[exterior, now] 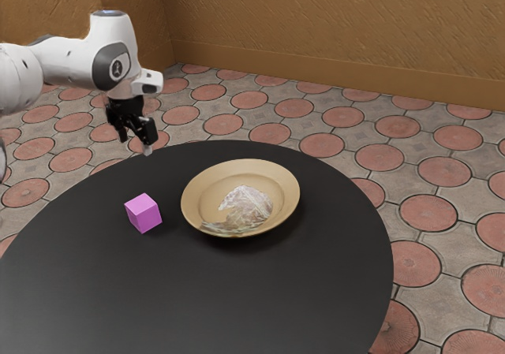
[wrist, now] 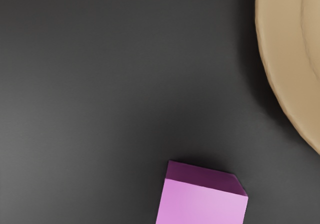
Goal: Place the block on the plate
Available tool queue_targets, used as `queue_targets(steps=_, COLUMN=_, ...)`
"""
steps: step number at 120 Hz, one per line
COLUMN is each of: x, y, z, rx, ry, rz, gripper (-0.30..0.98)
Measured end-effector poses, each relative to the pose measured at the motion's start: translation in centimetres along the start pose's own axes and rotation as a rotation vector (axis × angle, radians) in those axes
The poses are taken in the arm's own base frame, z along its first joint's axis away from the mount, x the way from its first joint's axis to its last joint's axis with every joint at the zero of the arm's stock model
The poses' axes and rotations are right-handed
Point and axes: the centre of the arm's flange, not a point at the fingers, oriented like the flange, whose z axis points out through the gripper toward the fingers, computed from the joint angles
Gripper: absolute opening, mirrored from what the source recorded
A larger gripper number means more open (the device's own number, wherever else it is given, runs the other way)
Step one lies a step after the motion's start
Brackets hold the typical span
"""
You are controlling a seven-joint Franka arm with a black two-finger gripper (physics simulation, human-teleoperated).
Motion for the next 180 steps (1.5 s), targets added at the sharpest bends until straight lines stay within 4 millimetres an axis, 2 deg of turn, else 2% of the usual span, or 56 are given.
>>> queue_targets(steps=14, x=0.4, y=0.4, z=2.9, rx=-0.02, ry=-0.005, rz=0.021, gripper=0.69)
queue_targets(steps=23, x=-0.5, y=0.7, z=4.6, rx=-0.031, ry=-0.02, rz=0.03, gripper=0.69)
queue_targets(steps=47, x=-3.3, y=1.8, z=7.2, rx=-0.046, ry=-0.053, rz=0.066, gripper=0.69)
queue_targets(steps=61, x=-4.0, y=2.6, z=8.7, rx=-0.051, ry=-0.065, rz=0.088, gripper=0.69)
queue_targets(steps=100, x=-4.3, y=3.7, z=10.9, rx=-0.052, ry=-0.052, rz=0.121, gripper=0.69)
queue_targets(steps=122, x=-3.9, y=3.4, z=11.3, rx=-0.042, ry=-0.026, rz=0.131, gripper=0.69)
queue_targets(steps=180, x=-3.8, y=2.9, z=14.3, rx=-0.048, ry=-0.028, rz=0.14, gripper=0.69)
